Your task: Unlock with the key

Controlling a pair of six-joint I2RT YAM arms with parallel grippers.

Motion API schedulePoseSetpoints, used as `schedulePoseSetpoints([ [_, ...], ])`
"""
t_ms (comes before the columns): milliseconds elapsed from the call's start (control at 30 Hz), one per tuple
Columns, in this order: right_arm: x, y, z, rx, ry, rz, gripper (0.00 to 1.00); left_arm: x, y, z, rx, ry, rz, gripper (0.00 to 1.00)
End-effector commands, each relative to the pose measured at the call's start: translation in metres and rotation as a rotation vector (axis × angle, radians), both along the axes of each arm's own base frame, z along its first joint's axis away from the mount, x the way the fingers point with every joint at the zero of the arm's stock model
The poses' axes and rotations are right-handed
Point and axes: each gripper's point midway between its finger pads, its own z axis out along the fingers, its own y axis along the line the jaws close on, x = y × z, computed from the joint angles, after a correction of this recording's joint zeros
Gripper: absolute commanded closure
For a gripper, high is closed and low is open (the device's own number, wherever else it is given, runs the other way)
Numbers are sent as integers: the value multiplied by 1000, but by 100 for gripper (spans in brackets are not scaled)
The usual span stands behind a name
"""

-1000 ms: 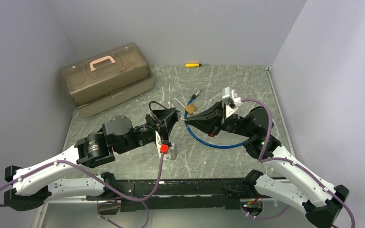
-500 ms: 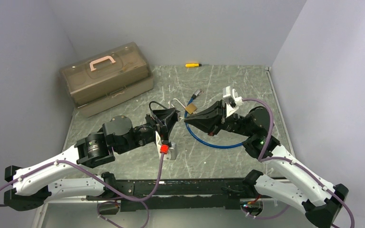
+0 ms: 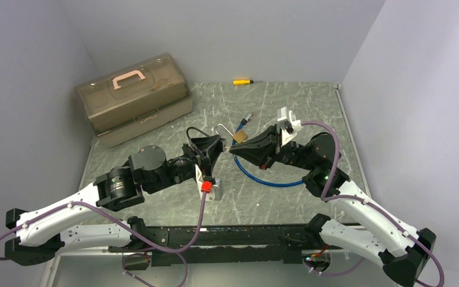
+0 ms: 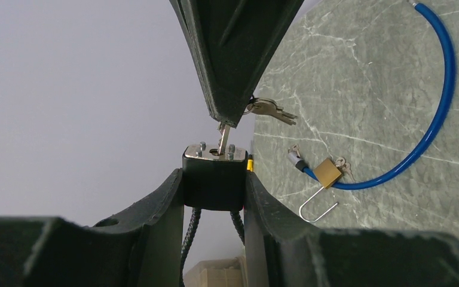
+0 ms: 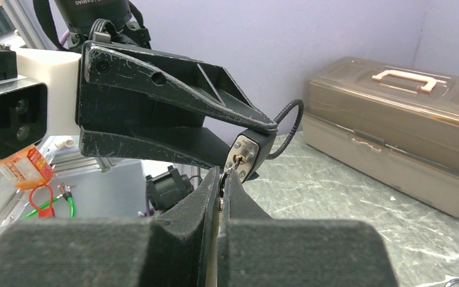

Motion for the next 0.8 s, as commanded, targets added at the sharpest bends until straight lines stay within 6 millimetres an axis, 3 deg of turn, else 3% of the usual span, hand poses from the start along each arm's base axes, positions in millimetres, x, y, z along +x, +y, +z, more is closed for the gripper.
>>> schedulePoseSetpoints([
  [0, 5, 0, 17, 29, -26, -20, 100, -5, 1, 32, -91, -50, -20, 100],
  [500, 27, 20, -7, -48, 132, -51, 100, 4, 0, 29, -73, -99, 20, 100],
  [767, 38, 33, -20, -74, 199, -100, 100, 8, 4, 39, -117, -124, 50, 100],
])
